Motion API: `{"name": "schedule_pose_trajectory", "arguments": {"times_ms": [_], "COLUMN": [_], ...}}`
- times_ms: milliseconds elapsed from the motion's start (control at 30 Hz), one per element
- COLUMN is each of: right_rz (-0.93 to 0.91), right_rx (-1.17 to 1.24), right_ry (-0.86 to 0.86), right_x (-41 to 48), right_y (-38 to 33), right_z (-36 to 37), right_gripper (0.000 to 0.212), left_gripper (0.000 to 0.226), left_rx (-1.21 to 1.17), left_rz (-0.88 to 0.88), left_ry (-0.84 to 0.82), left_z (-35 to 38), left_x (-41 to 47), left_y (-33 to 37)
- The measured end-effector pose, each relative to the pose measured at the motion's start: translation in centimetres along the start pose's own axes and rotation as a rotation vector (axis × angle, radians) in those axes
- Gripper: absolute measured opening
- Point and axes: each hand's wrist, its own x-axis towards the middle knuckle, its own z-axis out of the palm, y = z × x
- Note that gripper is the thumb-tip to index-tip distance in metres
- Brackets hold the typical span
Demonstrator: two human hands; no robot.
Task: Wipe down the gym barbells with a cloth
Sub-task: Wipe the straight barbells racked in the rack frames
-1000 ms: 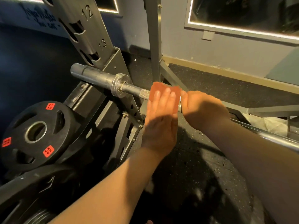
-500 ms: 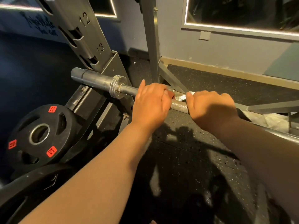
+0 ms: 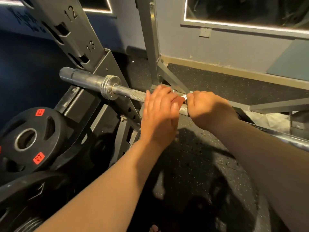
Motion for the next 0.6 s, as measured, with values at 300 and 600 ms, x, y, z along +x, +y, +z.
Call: {"name": "schedule_pose_trajectory", "arguments": {"times_ms": [300,600], "right_rz": [0.004,0.024], "right_rx": [0.029,0.082], "right_ry": [-0.093,-0.052], "right_x": [0.0,0.3], "right_y": [0.3,0.7], "right_z": [-0.3,0.2], "right_gripper": [0.034,0.036], "left_gripper": [0.038,0.036], "left_rx": [-0.101,0.055], "left_rz": [-0.009,0.09], "left_ry": [0.191,-0.032], "left_z": [2.3,-1.1], "left_x": [-2.0,0.3], "left_y": [3.7,-1.2]}}
